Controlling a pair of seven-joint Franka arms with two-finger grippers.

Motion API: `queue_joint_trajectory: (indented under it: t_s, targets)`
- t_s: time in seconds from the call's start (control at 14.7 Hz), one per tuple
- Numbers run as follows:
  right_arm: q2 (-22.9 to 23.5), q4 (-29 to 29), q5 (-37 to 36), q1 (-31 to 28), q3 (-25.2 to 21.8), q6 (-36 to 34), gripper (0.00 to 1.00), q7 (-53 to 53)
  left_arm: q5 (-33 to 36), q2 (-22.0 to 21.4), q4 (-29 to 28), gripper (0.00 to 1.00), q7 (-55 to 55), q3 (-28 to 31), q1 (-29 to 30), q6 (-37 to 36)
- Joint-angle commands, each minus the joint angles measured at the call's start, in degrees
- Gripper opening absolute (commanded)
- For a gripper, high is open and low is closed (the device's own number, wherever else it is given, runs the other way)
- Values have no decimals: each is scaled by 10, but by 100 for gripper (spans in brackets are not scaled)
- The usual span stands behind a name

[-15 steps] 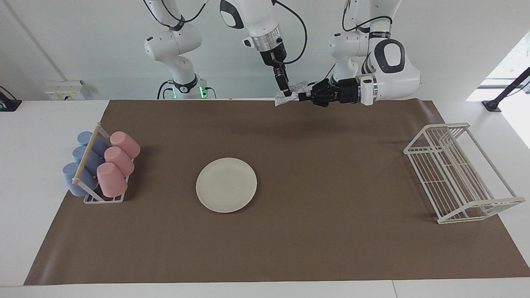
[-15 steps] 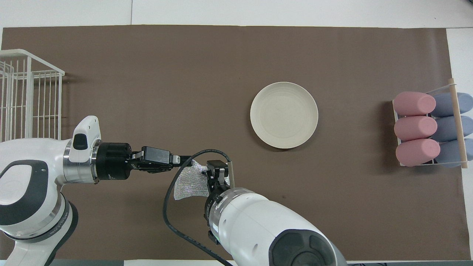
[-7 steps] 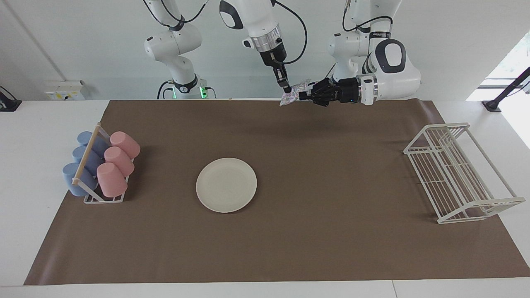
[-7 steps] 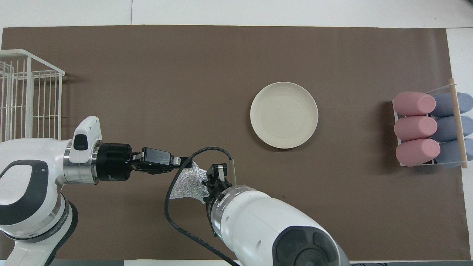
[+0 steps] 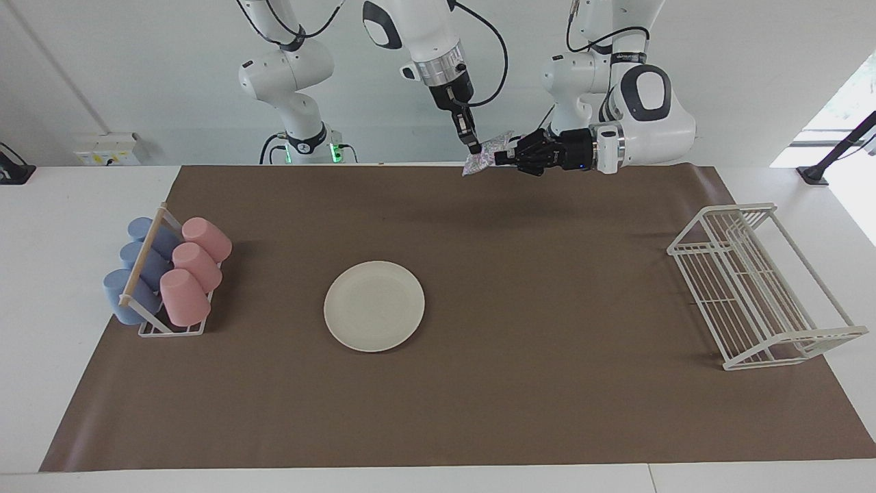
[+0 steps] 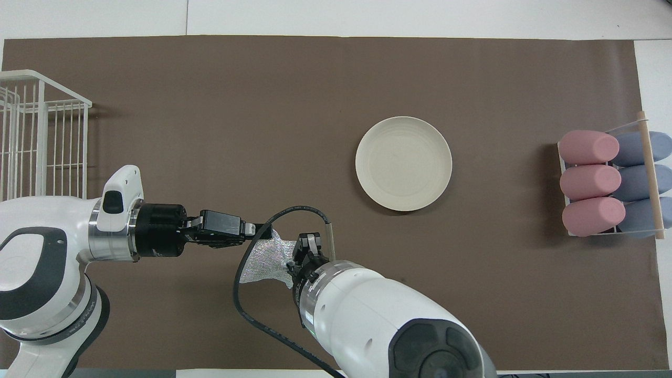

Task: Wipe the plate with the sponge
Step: 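Grasp the sponge with the right gripper from the left gripper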

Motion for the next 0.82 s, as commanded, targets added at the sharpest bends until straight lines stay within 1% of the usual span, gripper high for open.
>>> queue_joint_trajectory:
  t_s: [0.0,0.07,0.14,0.2,0.55,0.68,0.75]
  targets:
    - [1,1,10,-7,2,-4,0,-25,-1,-9,-8,0,4,5,1,-9]
    - [1,1,10,-7,2,-4,0,-25,7,-10,-4,0,3,5,1,-9]
    - [1,1,10,-7,2,-4,0,-25,16,-12,-2,63,-10,4,1,-9]
    - [1,1,10,-8,2,-4,0,-25,21,-14,-2,100,-36,4,1,-8]
    - [1,1,6,-9,2,-7,0,-29,27,-16,4,100,-52,3,-1,-2]
    - [-1,1,1,-11,-2,-38,0,-61,27,-16,4,100,-52,3,-1,-2]
    - [-2,1,0,-22,-1,-47,0,-93,27,-16,4,100,-53,3,-1,-2]
